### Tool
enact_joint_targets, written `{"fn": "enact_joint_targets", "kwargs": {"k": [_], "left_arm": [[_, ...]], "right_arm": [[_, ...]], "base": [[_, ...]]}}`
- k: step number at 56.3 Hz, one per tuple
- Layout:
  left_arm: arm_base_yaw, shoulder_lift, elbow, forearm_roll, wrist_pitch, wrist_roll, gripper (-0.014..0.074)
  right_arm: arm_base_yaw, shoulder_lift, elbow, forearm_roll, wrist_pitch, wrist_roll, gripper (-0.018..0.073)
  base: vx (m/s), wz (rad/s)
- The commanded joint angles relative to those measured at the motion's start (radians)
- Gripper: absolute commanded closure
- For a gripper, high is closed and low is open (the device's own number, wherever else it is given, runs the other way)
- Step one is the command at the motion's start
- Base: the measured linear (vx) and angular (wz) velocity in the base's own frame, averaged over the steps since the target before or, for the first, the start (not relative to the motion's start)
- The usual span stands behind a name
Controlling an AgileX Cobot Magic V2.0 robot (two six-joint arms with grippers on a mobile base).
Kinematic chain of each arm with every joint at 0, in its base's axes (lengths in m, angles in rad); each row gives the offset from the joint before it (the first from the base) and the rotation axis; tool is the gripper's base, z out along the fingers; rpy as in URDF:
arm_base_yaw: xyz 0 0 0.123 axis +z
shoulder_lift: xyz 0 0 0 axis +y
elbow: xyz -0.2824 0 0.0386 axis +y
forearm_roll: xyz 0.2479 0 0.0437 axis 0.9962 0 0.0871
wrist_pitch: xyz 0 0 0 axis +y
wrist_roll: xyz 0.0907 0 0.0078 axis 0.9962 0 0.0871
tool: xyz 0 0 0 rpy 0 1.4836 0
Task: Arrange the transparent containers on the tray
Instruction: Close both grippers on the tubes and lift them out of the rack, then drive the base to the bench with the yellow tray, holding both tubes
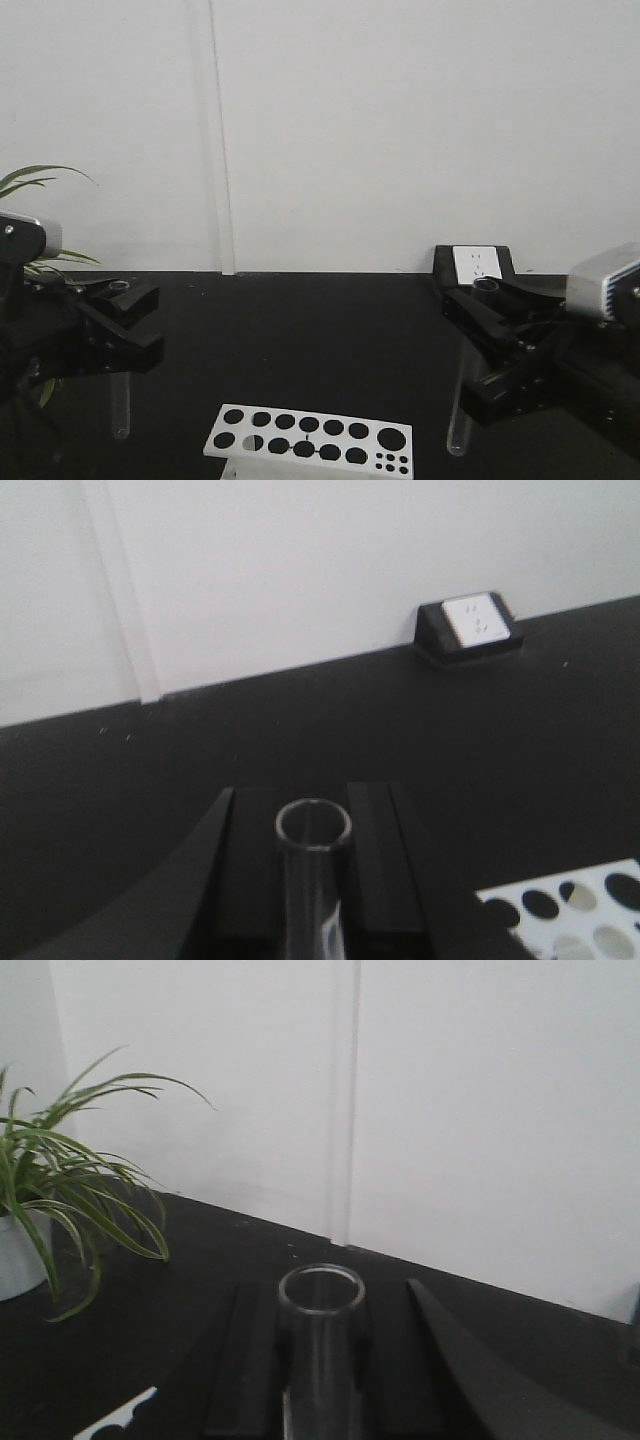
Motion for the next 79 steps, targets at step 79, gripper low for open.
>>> {"fn": "enact_joint_targets", "kwargs": {"k": [79], "left_arm": [[-0.145, -0.253, 0.152, -0.011, 0.112, 0.114, 0.06]], "right_arm": [[0.0, -0.221, -0.026, -0.055, 0.178, 0.055, 0.0572]], "base": [[0.0, 0.0]]}}
